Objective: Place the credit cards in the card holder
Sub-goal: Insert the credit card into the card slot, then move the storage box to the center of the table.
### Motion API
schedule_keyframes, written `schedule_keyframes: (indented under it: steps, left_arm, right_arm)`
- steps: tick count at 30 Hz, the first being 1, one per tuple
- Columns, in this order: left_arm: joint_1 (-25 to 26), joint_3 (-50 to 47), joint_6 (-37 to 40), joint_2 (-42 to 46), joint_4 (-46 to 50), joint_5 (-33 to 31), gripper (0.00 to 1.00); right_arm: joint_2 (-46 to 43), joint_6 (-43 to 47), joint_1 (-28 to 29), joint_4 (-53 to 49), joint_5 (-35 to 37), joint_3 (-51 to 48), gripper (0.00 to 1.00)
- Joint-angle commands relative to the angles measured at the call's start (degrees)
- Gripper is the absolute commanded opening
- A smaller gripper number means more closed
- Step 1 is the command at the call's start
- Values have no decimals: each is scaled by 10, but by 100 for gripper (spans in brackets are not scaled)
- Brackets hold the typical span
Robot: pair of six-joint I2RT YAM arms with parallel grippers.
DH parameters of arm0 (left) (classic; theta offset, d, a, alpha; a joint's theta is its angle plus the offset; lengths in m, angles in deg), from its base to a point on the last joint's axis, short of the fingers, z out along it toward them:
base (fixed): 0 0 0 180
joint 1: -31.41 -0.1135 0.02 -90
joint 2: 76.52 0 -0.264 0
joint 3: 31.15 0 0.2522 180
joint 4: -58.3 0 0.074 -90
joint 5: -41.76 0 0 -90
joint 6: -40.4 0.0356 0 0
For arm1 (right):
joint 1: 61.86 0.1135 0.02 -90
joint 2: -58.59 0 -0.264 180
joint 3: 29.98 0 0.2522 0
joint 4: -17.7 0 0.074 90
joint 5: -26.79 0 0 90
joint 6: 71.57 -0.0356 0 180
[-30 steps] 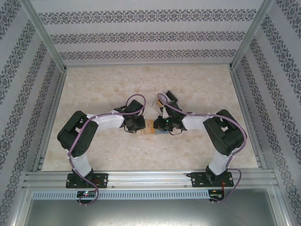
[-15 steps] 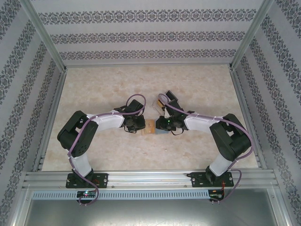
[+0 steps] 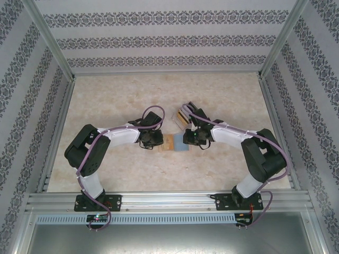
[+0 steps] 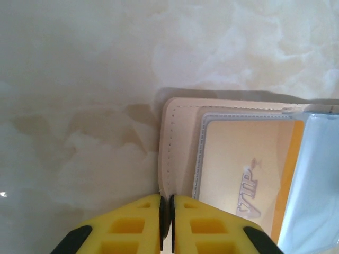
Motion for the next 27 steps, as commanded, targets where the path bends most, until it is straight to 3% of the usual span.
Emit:
schedule_keyframes:
  steps: [1, 5, 8, 10, 14, 16, 22, 27]
  left_arm:
    - [-9, 25, 37, 3, 57, -16, 20]
    - [-11, 41, 43, 21, 80, -35, 36]
    - [-16, 54, 45, 37, 114, -65, 40]
    - [-20, 60, 50, 51, 123, -81, 49]
    - [-36, 82, 53, 56, 113, -70, 53]
    - [-44, 106, 54, 44, 109, -50, 55]
    - [-58, 159, 51, 0, 84, -1, 55]
    - [-68, 178, 37, -25, 56, 32, 58]
  right_arm:
    - [-45, 43, -22, -57, 14, 65, 28]
    - [-48, 105, -58, -83, 26, 130, 35]
    - [-3, 154, -85, -135, 42, 205, 36]
    - [34, 179, -96, -169, 56, 256, 36]
    - [87, 199, -116, -189, 74, 320, 43]
    - [124, 190, -133, -202, 55, 359, 46]
    - [211, 147, -183, -153, -104, 407, 60]
    - [270, 131, -192, -167, -167, 456, 66]
